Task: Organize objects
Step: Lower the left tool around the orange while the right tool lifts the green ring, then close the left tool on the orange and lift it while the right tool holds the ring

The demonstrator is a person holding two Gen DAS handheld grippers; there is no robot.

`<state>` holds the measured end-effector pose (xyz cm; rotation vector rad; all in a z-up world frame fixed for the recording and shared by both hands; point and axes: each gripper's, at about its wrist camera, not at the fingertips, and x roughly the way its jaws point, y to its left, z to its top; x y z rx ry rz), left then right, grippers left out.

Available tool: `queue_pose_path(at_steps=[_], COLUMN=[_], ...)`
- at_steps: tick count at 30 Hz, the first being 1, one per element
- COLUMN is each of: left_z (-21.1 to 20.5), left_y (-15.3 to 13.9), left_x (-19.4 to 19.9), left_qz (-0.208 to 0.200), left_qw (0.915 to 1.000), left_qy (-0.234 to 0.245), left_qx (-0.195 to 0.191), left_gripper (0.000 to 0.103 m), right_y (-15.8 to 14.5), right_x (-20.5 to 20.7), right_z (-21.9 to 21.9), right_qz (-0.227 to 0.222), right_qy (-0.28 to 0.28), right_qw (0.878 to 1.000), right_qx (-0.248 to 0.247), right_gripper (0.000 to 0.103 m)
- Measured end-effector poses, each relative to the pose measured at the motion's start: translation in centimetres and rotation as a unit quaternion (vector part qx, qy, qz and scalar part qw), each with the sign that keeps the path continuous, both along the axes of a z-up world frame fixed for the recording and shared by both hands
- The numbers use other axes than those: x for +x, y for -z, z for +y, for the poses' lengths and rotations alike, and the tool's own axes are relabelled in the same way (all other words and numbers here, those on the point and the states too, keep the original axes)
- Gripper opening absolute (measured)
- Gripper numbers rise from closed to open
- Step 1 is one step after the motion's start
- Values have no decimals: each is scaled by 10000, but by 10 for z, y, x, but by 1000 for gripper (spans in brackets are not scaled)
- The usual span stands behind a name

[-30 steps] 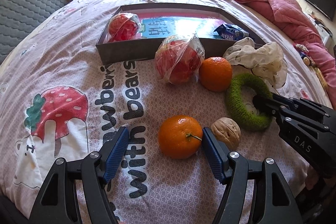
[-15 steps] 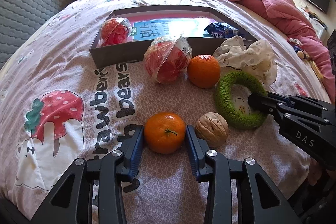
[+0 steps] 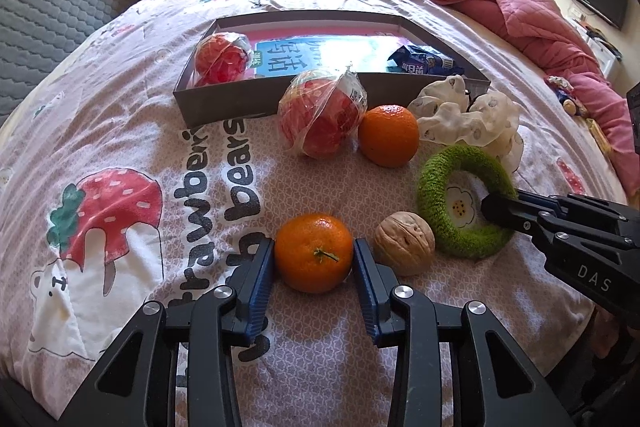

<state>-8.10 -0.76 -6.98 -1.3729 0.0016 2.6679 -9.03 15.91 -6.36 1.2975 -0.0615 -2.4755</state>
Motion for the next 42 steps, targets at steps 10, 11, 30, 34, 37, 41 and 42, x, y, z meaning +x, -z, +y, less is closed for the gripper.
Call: queue_pose_path(at_steps=[10, 11, 30, 34, 37, 41, 42], left_z=[-1, -2, -1, 0, 0, -1, -1], left_y=[-7, -9, -34, -40, -43, -44, -45], left_x=[5, 6, 18, 15, 14, 14, 14], left_qz=[89, 119, 490, 542, 553, 574, 578], left_qw=[10000, 9999, 9988, 9985, 9984, 9983, 9983], left_qy=[-32, -41, -21, -2, -13, -35, -35], left_qx=[2, 7, 66, 108, 109, 101, 91], left_gripper=[39, 39, 39, 39, 39, 39, 39], right_y=[-21, -23, -54, -59, -60, -61, -62], right_x=[14, 15, 29, 27, 26, 27, 27], right_z=[-5, -5, 4, 2, 2, 2, 3], right_qz=[377, 408, 862, 927, 920, 936, 944], right_qy=[-157, -156, -119, -140, -150, -145, -145], right_qw=[9991, 9990, 9962, 9956, 9956, 9954, 9954], right_qx=[125, 134, -42, -85, -99, -108, -116], right_gripper=[14, 14, 14, 14, 14, 14, 14])
